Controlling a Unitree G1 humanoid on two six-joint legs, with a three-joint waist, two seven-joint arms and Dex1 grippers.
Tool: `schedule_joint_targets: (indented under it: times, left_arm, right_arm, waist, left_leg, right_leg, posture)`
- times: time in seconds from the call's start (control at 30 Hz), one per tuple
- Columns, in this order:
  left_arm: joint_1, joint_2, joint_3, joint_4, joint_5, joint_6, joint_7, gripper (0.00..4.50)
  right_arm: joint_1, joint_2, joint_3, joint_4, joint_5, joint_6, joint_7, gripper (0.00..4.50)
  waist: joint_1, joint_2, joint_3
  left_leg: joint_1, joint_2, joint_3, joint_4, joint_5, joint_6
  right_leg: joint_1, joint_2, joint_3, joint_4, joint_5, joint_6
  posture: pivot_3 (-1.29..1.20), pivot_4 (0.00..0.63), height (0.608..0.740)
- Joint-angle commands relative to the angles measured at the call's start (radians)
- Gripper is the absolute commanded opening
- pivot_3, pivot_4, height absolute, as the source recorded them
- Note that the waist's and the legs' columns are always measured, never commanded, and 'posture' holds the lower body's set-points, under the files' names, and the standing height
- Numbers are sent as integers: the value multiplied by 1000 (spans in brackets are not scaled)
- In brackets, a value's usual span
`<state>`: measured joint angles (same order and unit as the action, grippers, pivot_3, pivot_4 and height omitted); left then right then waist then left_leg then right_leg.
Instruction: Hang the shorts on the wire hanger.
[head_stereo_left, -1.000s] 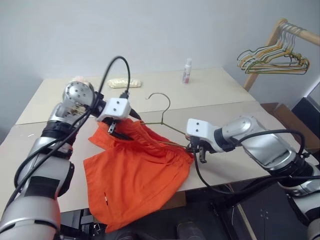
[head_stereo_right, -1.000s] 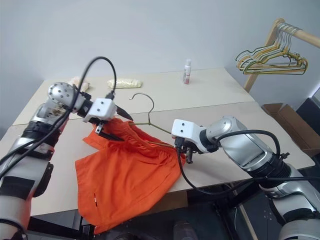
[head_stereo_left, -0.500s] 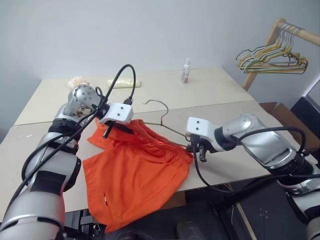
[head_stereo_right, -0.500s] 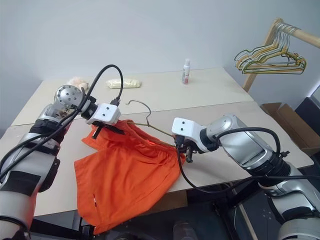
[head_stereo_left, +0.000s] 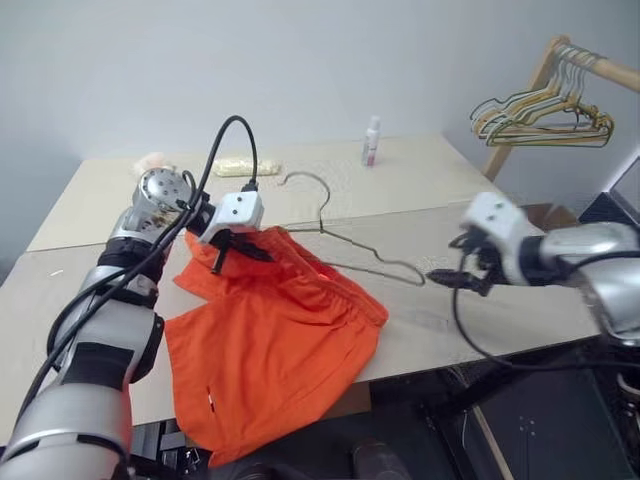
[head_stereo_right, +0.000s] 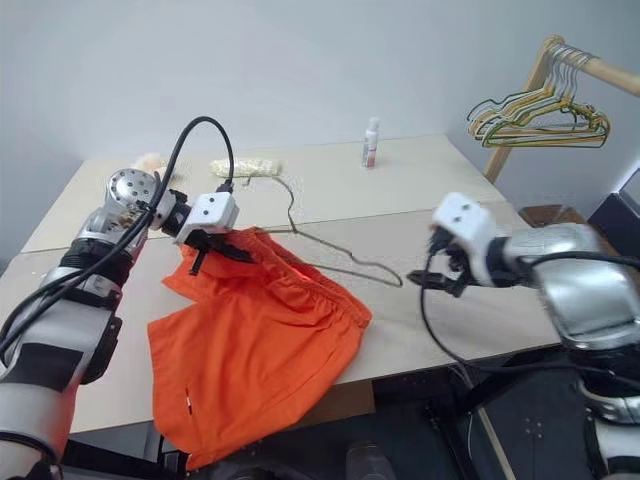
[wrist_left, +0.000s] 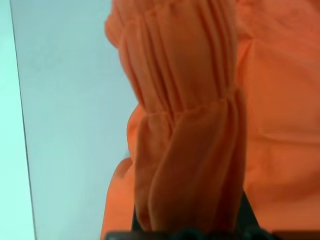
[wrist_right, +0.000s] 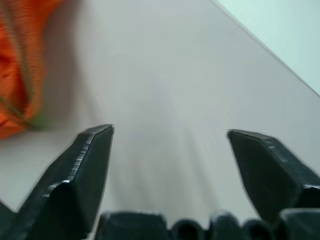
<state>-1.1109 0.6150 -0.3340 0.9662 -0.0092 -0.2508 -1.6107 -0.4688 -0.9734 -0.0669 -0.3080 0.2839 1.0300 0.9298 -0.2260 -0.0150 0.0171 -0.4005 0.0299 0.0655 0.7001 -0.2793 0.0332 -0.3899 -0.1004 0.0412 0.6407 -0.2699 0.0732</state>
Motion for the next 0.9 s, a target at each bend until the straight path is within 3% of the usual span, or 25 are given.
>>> schedule_joint_targets:
  times: [0.03,0.13,0.23,0.4,0.57,0.67,0.9]
  left_arm:
    - [-5,17,35,-15,-24,32,-4,0]
    - [-4,16,41,-17,-22,44,-4,0]
    - [-6,11,47,-22,-23,51,-4,0]
    - [-5,12,52,-37,-26,57,-4,0]
    - [1,16,60,-66,-39,70,-4,0]
    - [7,18,62,-79,-44,76,-4,0]
    - [21,28,74,-99,-48,86,-4,0]
  right_arm:
    - [147,-4,-196,-83,89,42,23,4478]
    - [285,43,-240,-185,164,55,27,4478]
    - [341,168,-164,-265,208,70,-56,4478]
    - [296,362,5,-237,197,85,-201,4478]
    - [209,478,94,-129,199,135,-281,4478]
    - [181,529,72,-82,222,156,-311,3920]
    - [206,486,56,-110,256,155,-295,1453]
  waist:
    - [2,0,0]
    - [0,0,0]
    - [-9,0,0]
    - [-11,0,0]
    - [-7,0,0]
    - [-4,0,0]
    - [-5,0,0]
  left_leg:
    - [0,0,0,0,0,0]
    - [0,0,0,0,0,0]
    - [2,1,0,0,0,0]
    - [2,2,0,-1,0,0]
    - [1,1,0,0,0,0]
    - [1,1,-1,0,0,0]
    - [0,1,-1,0,0,0]
  right_leg:
    - [0,0,0,0,0,0]
    - [0,0,0,0,0,0]
    - [2,1,1,0,0,0]
    - [1,3,2,1,0,0]
    - [1,2,2,1,0,0]
    - [1,2,1,1,0,0]
    - [1,2,1,1,0,0]
  posture:
    - [-261,0,740]
    - [-257,0,740]
    - [-258,0,740]
    - [-258,0,740]
    - [-252,0,740]
    - [-244,0,740]
    - [-238,0,740]
